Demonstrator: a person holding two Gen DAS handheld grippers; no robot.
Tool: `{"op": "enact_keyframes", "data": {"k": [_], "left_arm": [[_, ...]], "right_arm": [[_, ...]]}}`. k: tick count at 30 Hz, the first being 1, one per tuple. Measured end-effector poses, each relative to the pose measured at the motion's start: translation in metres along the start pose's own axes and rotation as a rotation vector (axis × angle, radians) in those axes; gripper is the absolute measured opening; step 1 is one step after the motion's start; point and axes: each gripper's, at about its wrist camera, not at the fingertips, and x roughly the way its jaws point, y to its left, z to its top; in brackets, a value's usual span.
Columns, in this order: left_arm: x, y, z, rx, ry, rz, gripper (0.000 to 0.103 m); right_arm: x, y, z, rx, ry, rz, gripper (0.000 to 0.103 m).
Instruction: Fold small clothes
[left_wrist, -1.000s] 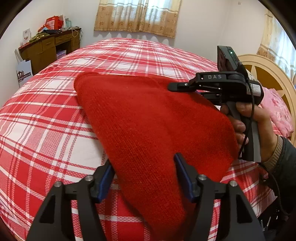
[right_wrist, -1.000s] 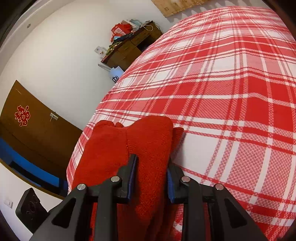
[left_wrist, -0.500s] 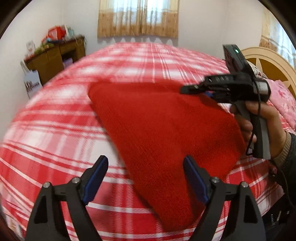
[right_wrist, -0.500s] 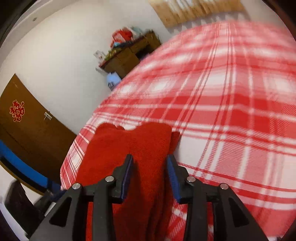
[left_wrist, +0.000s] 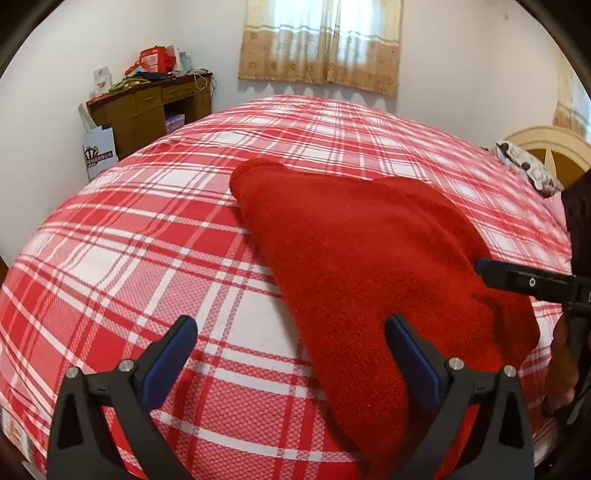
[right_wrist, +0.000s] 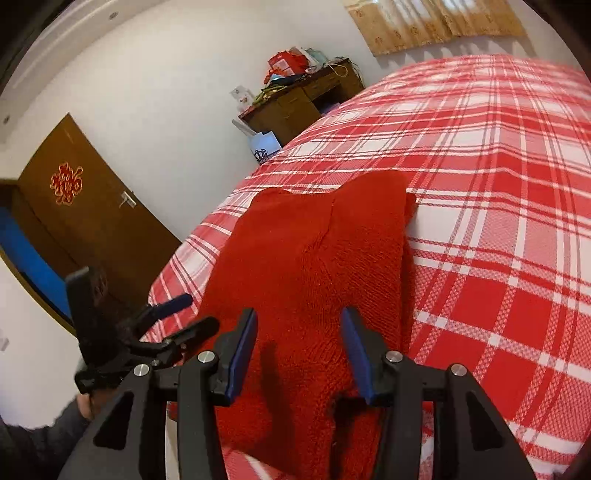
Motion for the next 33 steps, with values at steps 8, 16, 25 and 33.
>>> {"op": "enact_keyframes", "data": {"k": [8,16,25,33], "left_arm": [[-0.045,-0.010,0.007,0.020,-0.082,0.012,0.103],[-0.102,-0.028,0.029,0.049,-0.258,-0.021,0.103],[-0.123,-0.029,0.037,0.046,-0.318,-0.036,0.103],[-0.125,-0.030,0.035,0.046,-0.326,-0.038,0.103]], "right_arm": [[-0.088,0.065,-0.019,-0.148,-0.286,-0.356,0.064],[-0.132,0.115,-0.030,-0.276,-0.434,-0.443,0.077],[-0.137,0.133,-0.037,-0.306,-0.440,-0.436,0.077],[-0.134,0.130,-0.039,-0.306,-0.430,-0.430,0.077]]}}
